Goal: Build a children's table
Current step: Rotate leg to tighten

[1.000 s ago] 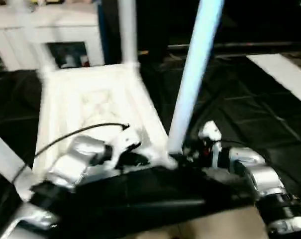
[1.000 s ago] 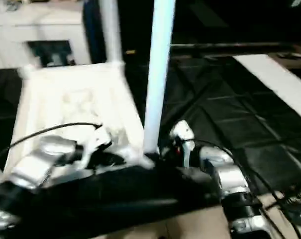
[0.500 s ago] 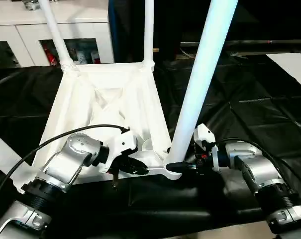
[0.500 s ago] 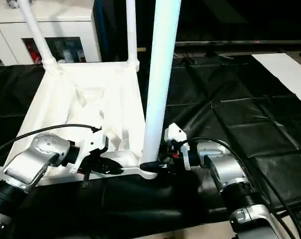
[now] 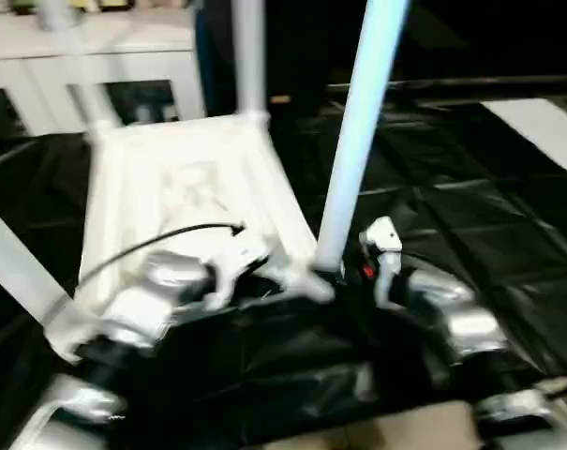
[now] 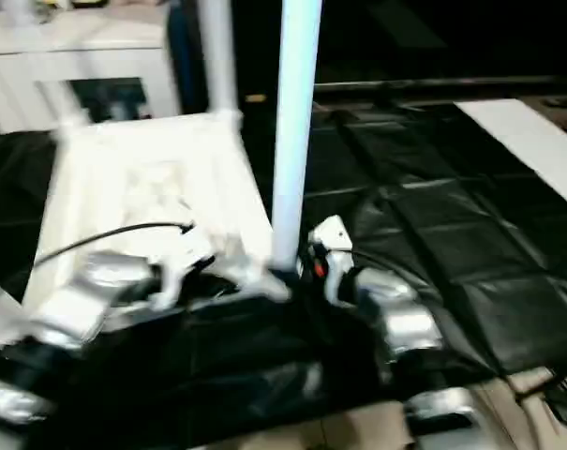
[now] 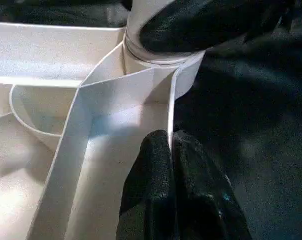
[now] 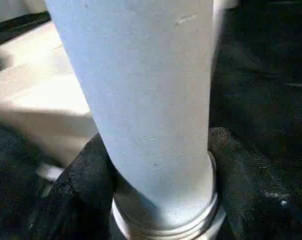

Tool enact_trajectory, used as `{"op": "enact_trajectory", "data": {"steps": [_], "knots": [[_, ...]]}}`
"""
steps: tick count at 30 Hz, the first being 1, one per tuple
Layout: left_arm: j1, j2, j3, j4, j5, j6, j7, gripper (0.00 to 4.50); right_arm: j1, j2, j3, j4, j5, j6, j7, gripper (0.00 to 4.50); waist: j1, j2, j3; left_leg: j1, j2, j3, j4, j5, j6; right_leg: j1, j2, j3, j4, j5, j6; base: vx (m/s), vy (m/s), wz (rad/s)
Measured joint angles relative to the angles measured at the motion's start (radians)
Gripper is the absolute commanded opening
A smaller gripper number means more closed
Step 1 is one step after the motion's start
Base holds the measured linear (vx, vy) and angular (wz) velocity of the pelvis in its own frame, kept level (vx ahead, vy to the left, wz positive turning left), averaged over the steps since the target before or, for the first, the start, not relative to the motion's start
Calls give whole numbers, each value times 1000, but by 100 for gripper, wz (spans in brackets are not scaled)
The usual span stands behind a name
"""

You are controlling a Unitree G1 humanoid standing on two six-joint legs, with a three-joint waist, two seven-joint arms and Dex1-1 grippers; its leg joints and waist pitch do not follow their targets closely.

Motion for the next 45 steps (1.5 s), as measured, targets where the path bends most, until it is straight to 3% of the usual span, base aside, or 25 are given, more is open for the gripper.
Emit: {"op": "enact_trajectory", "data": {"steps": [4, 6, 10, 11, 18, 21, 24, 26, 28, 36, 42, 45], "knots": [[51, -74, 38, -59, 12, 48, 128, 0, -2, 88, -20, 14, -30, -38, -188, 249, -19, -3, 2, 0, -1, -1, 0, 0, 0, -1, 0, -1, -4, -1, 1, 0, 0, 0], [78, -88, 39, -103, 20, 67, 146, 0, 4, 100, -20, 10, -37, -53, -197, 305, -23, -2, 2, -1, -2, -5, -1, 0, 0, -1, 0, -3, -10, -1, 1, 0, 0, 0], [118, -87, 28, -170, 20, 76, 131, 0, 57, 94, -18, -52, -45, -71, -147, 328, -22, -4, 3, -5, -5, -9, -5, 0, 0, -1, 2, -1, -19, -1, 1, 0, 0, 0], [123, -76, 21, -183, 16, 75, 120, 0, 70, 71, -6, -73, -45, -68, -110, 352, -21, -3, 3, -5, -6, -9, -5, 0, 0, -1, 2, 0, -19, -1, 1, 0, 0, 0], [161, 60, -7, -254, -40, 28, -58, 0, 108, -127, 69, -185, 13, -15, 250, 352, -13, -4, 4, -4, -5, -8, -16, -2, -2, -3, 3, 1, -14, 7, -6, 47, -15, 3], [163, 119, -11, -261, -52, -1, -160, 0, 103, -173, 88, -195, 34, 2, 381, 352, 4, -2, 4, -1, 0, -4, -24, -2, -2, -4, 6, 0, -11, 4, -4, 60, -50, 10], [151, 203, -25, -261, -85, -17, -276, 0, 58, -226, 142, -195, 42, 16, 527, 352, 19, 1, 6, -2, 1, -4, -24, -1, -2, -8, 7, -1, 0, -5, -8, 0, 0, 0], [137, 233, -41, -260, -90, -25, -328, 0, 42, -240, 168, -194, 49, 25, 591, 352, 36, 2, 8, -2, 2, -3, -25, 0, 1, -9, 7, 0, 2, -7, -9, 0, 0, 0], [133, 254, -47, -257, -91, -41, -362, 0, 27, -245, 176, -191, 51, 38, 626, 352, 41, 5, 10, -2, 2, -1, -24, 0, 1, -9, 6, 0, 2, -7, -9, 0, 0, 0], [99, 278, -55, -207, -90, -84, -406, 0, -39, -237, 200, -82, 45, 13, 698, 352, 36, 4, 14, -1, 2, 6, -21, -2, -3, -9, 3, 3, 4, -6, -11, 0, 0, 0], [88, 281, -53, -189, -91, -93, -411, 0, -66, -231, 203, -41, 47, 12, 736, 292, 39, -5, 21, 0, 3, 6, -21, -2, -3, -10, 3, 3, 9, -6, -11, 0, 0, 0], [88, 270, -48, -190, -91, -75, -390, 0, -67, -225, 199, -32, 44, 1, 719, 274, 39, -3, 22, 1, 2, 6, -21, -1, -4, -9, 3, 3, 9, -6, -11, 0, 0, 0]]}}
